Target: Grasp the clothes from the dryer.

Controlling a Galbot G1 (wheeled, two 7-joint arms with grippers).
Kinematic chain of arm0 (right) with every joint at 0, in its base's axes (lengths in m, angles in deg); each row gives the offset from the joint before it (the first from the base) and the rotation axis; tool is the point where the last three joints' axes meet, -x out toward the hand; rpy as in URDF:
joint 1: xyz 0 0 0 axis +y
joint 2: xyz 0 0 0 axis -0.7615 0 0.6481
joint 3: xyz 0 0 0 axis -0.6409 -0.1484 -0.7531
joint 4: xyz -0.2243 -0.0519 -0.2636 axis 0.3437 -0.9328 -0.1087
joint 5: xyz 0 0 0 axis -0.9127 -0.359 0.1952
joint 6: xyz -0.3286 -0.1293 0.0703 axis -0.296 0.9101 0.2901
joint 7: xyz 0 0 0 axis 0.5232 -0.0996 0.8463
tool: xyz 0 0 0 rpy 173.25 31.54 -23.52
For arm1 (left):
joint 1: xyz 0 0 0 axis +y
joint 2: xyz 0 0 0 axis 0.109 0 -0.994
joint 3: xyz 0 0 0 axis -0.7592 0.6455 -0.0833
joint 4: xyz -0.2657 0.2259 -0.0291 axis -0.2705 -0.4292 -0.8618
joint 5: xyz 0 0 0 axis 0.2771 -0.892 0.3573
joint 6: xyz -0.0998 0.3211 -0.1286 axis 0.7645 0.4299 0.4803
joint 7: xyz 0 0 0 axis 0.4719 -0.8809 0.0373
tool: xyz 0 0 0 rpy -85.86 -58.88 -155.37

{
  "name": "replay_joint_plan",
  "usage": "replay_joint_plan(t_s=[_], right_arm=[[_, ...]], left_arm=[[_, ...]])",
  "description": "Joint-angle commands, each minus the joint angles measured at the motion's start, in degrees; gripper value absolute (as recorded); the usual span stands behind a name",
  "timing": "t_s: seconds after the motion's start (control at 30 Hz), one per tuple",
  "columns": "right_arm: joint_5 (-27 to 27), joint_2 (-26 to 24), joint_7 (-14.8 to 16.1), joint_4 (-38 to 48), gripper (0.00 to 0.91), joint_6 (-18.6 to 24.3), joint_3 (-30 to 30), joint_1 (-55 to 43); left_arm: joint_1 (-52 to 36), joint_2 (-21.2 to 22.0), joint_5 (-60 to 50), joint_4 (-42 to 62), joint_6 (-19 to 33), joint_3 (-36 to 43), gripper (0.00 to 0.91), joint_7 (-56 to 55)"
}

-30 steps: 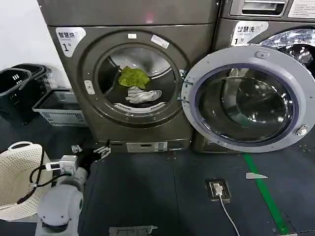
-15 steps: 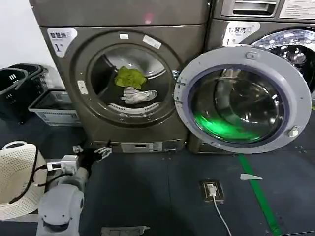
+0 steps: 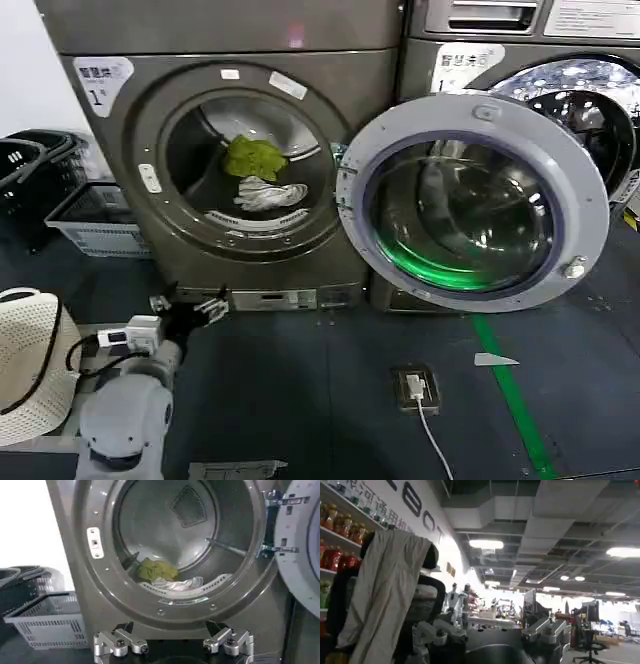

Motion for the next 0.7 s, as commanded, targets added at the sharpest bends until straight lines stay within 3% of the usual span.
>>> replay_joint_plan(t_s=[0.03, 0.7], right_arm=[[1.46, -0.08, -1.56, 0.16, 0.907, 0.26, 0.31, -0.02], [1.31, -0.01, -1.38, 1.28, 0.907, 0.54, 0.82, 0.5]], left_arm=[[0.01, 0.02, 0.01, -0.12, -2.8, 0.1, 0.907, 0.0], [-0.04, 0.01, -0.05, 0.02, -2.8, 0.32, 0.907, -0.11]])
